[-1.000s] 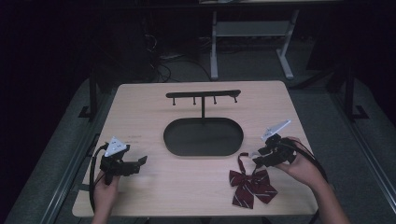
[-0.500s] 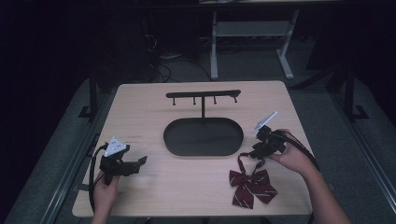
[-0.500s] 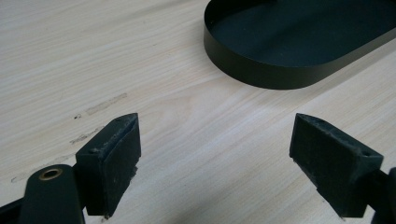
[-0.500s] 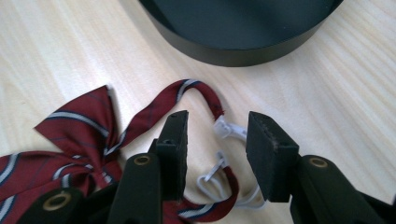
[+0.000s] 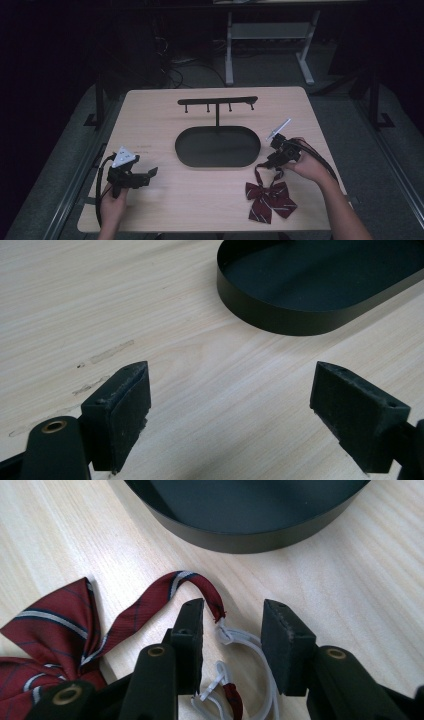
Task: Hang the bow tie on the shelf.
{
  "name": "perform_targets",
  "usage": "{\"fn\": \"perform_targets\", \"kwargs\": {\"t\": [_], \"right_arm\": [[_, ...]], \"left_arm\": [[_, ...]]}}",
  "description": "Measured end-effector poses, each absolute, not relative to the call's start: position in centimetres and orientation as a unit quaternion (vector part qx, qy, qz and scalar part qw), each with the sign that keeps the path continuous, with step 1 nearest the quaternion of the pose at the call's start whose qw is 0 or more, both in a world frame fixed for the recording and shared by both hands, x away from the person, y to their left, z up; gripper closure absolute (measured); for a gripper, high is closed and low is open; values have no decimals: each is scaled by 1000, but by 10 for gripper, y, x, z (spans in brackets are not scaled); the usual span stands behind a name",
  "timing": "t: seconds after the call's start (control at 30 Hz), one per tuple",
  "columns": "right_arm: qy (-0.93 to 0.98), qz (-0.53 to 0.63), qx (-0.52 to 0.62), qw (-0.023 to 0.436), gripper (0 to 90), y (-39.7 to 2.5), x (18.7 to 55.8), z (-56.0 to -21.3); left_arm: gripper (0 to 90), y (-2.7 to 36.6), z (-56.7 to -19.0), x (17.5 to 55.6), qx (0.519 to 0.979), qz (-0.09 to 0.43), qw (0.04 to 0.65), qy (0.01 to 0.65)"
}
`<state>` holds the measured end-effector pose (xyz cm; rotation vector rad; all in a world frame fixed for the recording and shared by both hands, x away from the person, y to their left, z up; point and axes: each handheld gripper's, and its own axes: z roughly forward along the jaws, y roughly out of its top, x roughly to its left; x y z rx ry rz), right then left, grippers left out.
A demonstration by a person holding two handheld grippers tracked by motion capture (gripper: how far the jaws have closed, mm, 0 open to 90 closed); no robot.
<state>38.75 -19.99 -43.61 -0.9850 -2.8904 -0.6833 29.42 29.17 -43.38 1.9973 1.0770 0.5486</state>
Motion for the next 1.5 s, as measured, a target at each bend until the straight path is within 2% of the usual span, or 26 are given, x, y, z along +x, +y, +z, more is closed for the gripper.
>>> {"fn": "perform_targets", "kwargs": {"t": [0.37, 0.83, 1.1, 1.17, 1.27, 1.5], "right_arm": [[-935, -205, -291, -14, 616, -190, 385, -440], [-932, -203, -299, -8, 566, -198, 387, -442], [-941, -188, -281, -24, 691, -190, 385, -445], [-941, -188, -280, -22, 765, -190, 384, -445], [-943, -186, -276, -20, 821, -188, 384, -445], [-941, -193, -278, -6, 842, -190, 383, -443]], "left_arm": [[163, 292, -434, 294, 786, 217, 394, 424], [163, 292, -433, 294, 790, 216, 390, 422], [163, 292, -433, 294, 788, 217, 392, 421], [163, 292, -433, 294, 785, 217, 395, 424], [163, 292, -433, 294, 785, 218, 396, 424], [163, 292, -433, 294, 785, 218, 395, 424]]}}
